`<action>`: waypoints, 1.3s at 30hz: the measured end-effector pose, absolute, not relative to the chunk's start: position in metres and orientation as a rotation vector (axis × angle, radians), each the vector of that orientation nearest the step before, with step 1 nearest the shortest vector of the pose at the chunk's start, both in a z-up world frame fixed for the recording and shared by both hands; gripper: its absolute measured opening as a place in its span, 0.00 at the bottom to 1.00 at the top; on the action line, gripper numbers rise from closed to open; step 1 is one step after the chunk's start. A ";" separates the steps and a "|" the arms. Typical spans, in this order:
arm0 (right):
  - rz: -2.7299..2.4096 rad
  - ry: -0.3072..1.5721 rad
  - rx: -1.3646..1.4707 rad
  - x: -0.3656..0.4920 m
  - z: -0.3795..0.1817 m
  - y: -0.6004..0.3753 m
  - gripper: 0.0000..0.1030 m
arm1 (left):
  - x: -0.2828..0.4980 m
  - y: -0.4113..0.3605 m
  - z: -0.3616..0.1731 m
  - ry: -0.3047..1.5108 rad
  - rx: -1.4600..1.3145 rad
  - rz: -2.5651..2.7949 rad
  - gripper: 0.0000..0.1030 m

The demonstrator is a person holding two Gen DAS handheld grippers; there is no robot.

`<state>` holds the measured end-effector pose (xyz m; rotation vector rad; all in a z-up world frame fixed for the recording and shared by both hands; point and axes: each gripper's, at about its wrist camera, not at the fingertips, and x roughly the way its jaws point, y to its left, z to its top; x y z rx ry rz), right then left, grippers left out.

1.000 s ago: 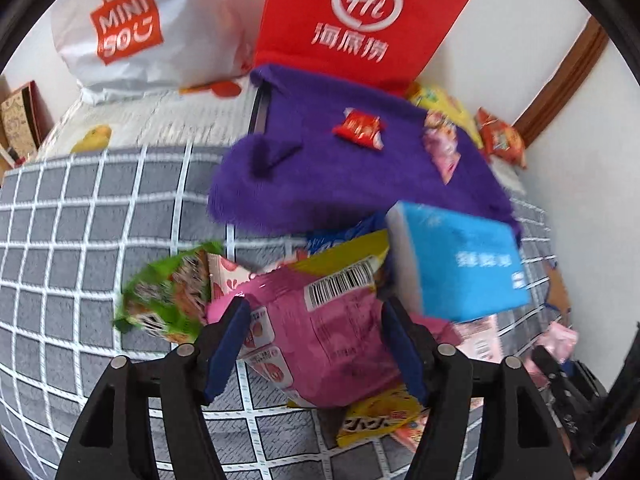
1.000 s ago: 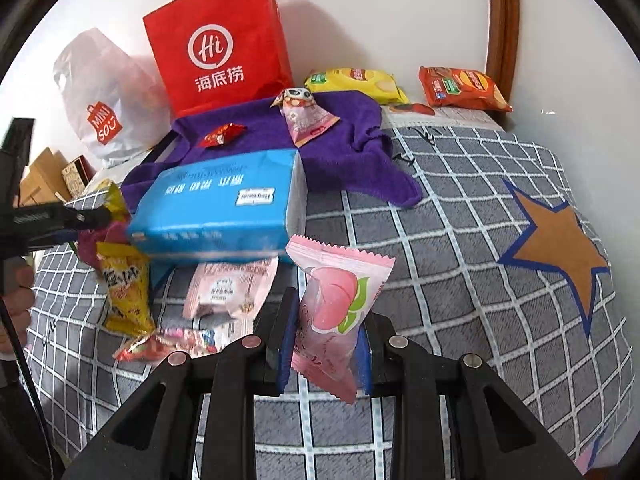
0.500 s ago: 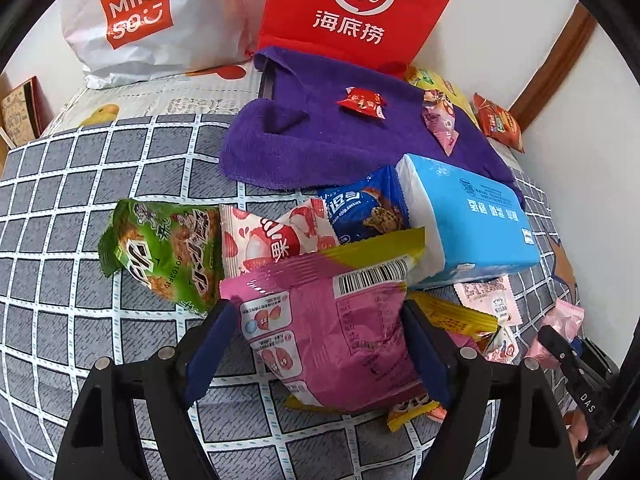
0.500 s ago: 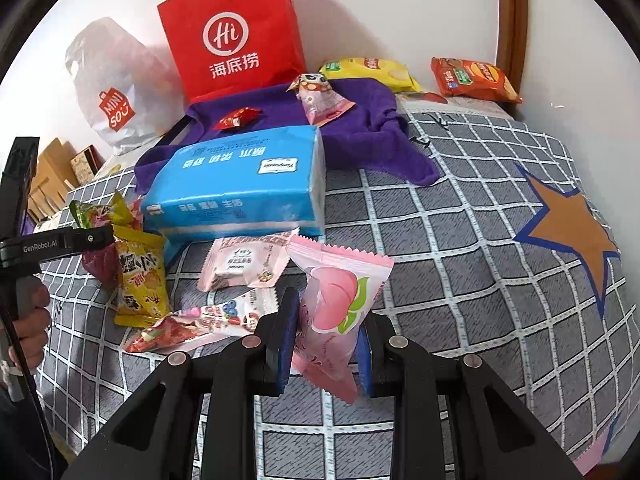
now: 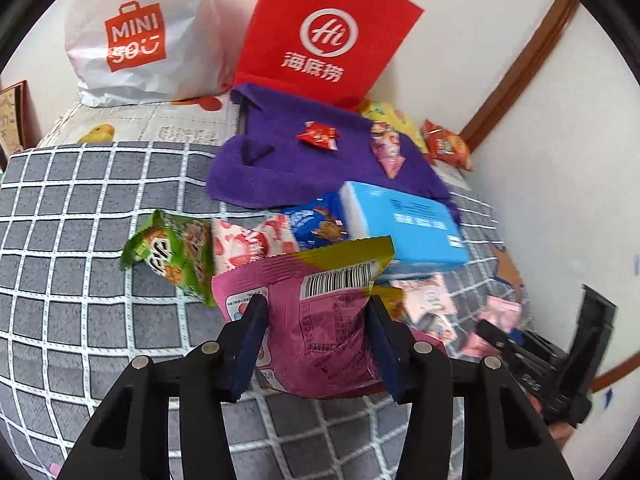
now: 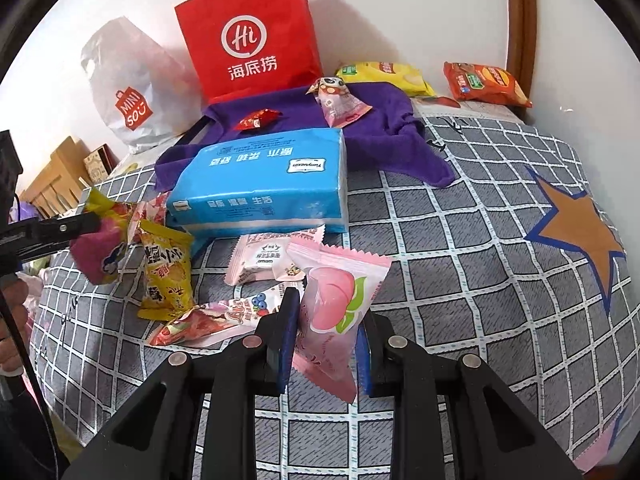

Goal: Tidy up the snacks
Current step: 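Carry pink chip bag and peach candy over the purple towel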

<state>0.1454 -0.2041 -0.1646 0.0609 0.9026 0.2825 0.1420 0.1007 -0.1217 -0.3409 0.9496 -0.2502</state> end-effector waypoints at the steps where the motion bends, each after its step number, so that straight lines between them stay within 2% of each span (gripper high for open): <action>1: 0.285 0.895 0.059 0.144 -0.163 -0.203 0.25 | 0.140 0.099 -0.118 0.944 -0.342 -0.263 0.46; 13: 0.318 0.889 0.034 0.153 -0.147 -0.197 0.25 | 0.132 0.058 -0.082 0.853 -0.241 -0.362 0.46; 20: 0.298 0.808 -0.004 0.164 -0.119 -0.191 0.25 | 0.151 0.032 -0.065 0.843 -0.195 -0.413 0.46; 39: 0.274 0.768 0.004 0.273 -0.070 -0.191 0.25 | 0.233 0.025 -0.012 0.766 -0.139 -0.376 0.46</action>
